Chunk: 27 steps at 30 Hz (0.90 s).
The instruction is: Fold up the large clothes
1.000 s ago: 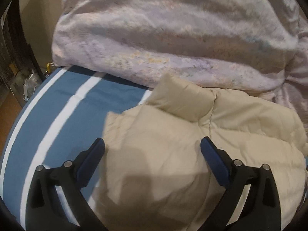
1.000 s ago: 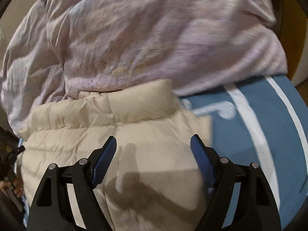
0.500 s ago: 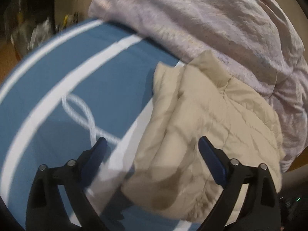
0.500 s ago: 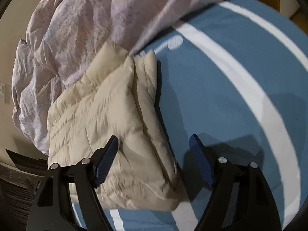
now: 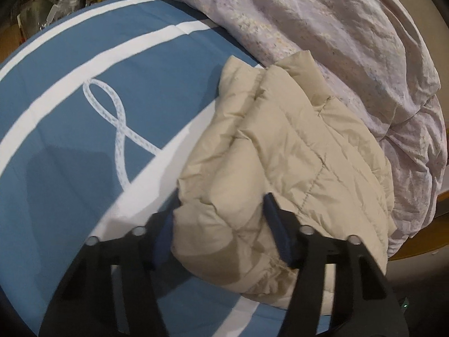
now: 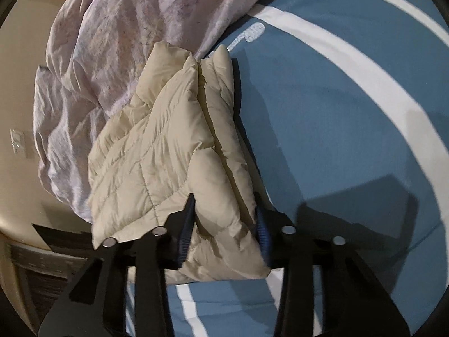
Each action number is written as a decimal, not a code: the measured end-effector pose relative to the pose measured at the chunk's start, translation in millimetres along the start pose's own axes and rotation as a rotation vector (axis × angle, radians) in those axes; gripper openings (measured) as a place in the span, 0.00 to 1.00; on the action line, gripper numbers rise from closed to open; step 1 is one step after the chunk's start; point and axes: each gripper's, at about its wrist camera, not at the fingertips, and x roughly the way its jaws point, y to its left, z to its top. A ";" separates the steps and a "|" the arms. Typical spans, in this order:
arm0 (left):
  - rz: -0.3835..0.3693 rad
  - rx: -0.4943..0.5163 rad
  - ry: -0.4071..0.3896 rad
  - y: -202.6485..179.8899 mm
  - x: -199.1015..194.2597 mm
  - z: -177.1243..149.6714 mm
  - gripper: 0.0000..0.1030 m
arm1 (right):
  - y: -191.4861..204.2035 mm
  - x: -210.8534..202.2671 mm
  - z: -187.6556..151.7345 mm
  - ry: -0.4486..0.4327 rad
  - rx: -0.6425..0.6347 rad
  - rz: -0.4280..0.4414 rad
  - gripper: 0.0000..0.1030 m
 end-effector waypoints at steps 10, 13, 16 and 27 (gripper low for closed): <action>-0.029 0.026 -0.049 -13.5 -24.0 0.9 0.16 | 18.5 -14.3 -2.3 -0.028 -0.037 0.026 0.16; -0.036 0.027 -0.065 -11.6 -34.2 1.1 0.15 | 22.6 -17.5 -5.9 -0.031 -0.051 0.032 0.15; -0.037 0.025 -0.079 -8.0 -43.0 -1.5 0.15 | 24.4 -19.5 -13.4 -0.026 -0.063 0.033 0.15; -0.037 -0.013 -0.096 31.5 -72.6 -20.2 0.15 | 26.0 -31.6 -54.2 -0.001 -0.091 0.040 0.15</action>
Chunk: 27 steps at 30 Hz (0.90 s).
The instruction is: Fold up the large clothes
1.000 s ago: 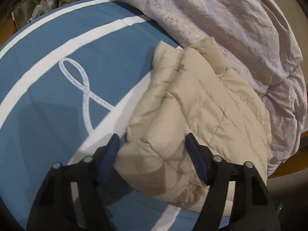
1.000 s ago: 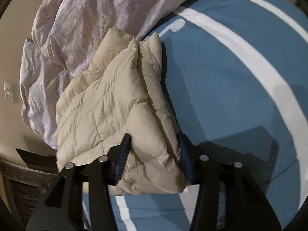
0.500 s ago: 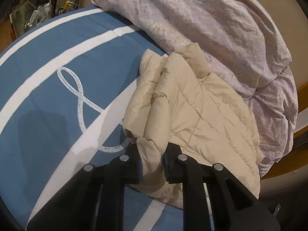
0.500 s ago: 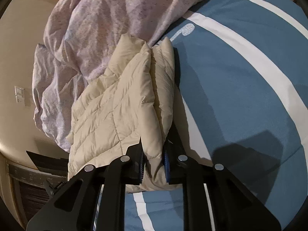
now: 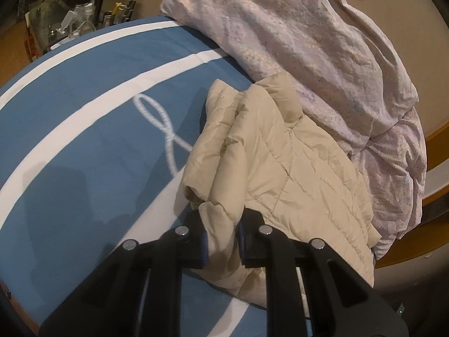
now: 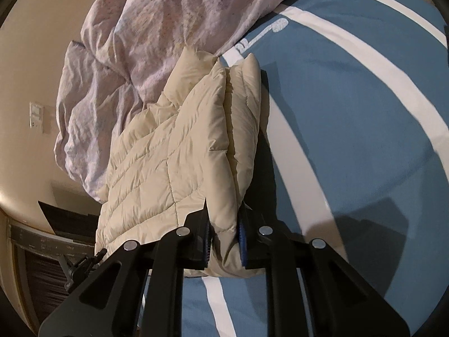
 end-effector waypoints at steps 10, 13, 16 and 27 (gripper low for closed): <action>0.013 -0.021 -0.019 41.1 -42.0 -22.7 0.15 | 0.7 -16.7 -50.4 0.026 -0.013 0.016 0.15; 0.023 -0.030 -0.025 54.2 -54.1 -29.8 0.15 | 0.9 -19.8 -65.7 0.037 -0.013 0.022 0.15; 0.032 -0.039 -0.031 65.2 -64.2 -34.6 0.15 | 3.2 -21.3 -76.4 0.042 -0.016 0.026 0.15; 0.064 -0.063 -0.014 75.5 -65.5 -39.6 0.19 | 17.1 -25.1 -88.1 0.040 -0.092 -0.058 0.23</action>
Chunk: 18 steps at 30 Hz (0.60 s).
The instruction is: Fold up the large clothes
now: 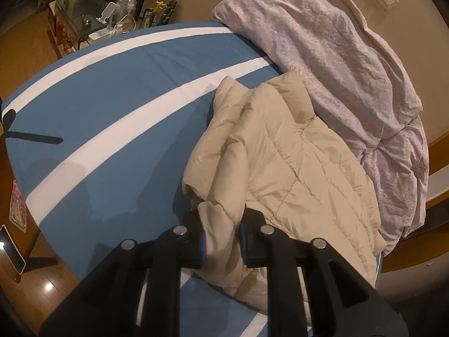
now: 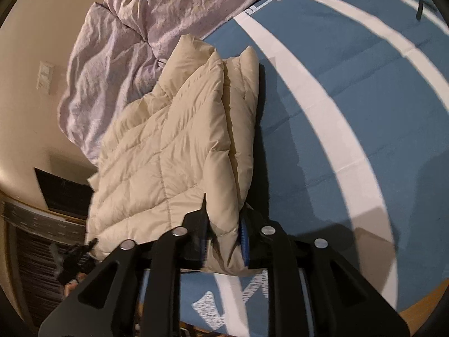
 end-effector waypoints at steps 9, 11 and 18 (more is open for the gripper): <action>0.031 -0.046 0.036 6.8 6.8 -1.8 0.51 | 28.1 -28.2 15.5 -0.129 -0.143 -0.126 0.46; 0.033 -0.051 0.040 6.4 7.7 -2.7 0.55 | 39.1 -29.3 18.1 -0.140 -0.185 -0.124 0.46; 0.044 -0.076 0.049 5.6 10.6 -5.6 0.66 | 79.8 -3.8 10.3 -0.074 -0.336 -0.102 0.46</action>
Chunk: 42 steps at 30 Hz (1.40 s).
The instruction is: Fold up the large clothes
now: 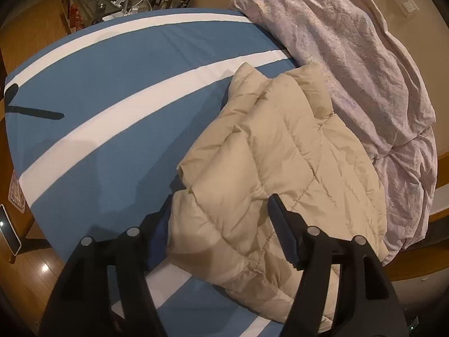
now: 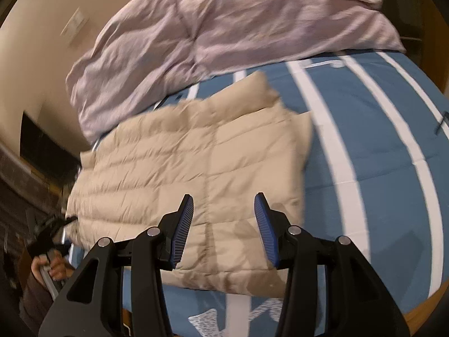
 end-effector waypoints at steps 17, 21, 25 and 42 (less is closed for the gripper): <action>-0.001 -0.050 0.015 0.2 4.6 -7.4 0.72 | 45.2 53.9 -35.5 0.130 -0.219 -0.115 0.47; 0.002 -0.052 0.011 -0.5 4.7 -7.2 0.72 | 47.2 61.0 -39.4 0.142 -0.241 -0.140 0.47; 0.004 -0.056 0.006 -1.7 5.2 -7.4 0.72 | 50.4 64.8 -43.7 0.140 -0.263 -0.157 0.47; -0.010 -0.042 -0.002 -5.1 6.2 -7.6 0.57 | 49.5 65.1 -47.9 0.124 -0.275 -0.153 0.47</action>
